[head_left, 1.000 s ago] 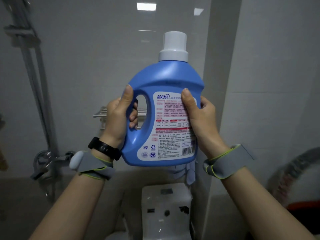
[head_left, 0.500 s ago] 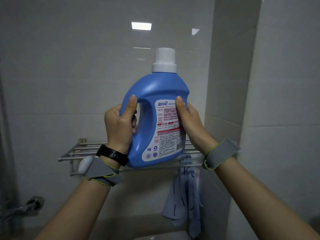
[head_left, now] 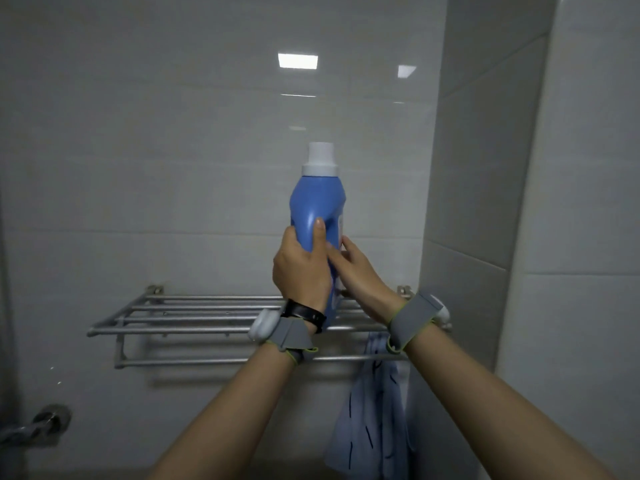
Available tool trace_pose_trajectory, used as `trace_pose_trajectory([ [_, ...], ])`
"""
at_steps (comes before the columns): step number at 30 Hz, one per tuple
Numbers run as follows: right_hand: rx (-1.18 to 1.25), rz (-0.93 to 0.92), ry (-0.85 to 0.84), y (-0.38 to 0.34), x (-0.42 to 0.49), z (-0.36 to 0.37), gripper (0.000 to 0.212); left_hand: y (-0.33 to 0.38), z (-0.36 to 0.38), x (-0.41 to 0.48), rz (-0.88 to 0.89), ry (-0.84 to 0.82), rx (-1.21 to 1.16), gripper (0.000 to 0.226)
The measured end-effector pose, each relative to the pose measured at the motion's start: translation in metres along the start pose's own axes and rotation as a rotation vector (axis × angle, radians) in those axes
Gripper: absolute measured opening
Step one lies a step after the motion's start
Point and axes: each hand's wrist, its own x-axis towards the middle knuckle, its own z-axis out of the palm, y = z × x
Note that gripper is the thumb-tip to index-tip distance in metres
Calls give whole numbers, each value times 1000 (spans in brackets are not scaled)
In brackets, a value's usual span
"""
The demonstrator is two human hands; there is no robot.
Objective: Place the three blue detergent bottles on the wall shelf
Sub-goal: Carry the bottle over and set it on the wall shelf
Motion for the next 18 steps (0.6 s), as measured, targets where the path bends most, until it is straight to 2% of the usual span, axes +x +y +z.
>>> trace_pose_trajectory([
  [5,-44,16,-57,22,8,-3,46,-20,15,-5,14,-7,69,38],
  [10,-55,43,-59,34,15,0,41,-37,4,8,183,-292,37,35],
  [12,-59,72,-44,39,15,0,48,-54,-10,23,221,-281,169,33],
  [14,-73,147,-48,45,13,-1,68,-70,-24,36,108,-320,216,35],
  [15,-74,169,-56,49,12,-2,73,-77,-29,39,11,-431,182,49],
  [16,-66,171,-63,52,11,-3,73,-83,-32,39,-101,-572,114,62],
  [18,-26,141,-79,56,10,-4,65,-87,-33,34,-281,-765,-11,71],
])
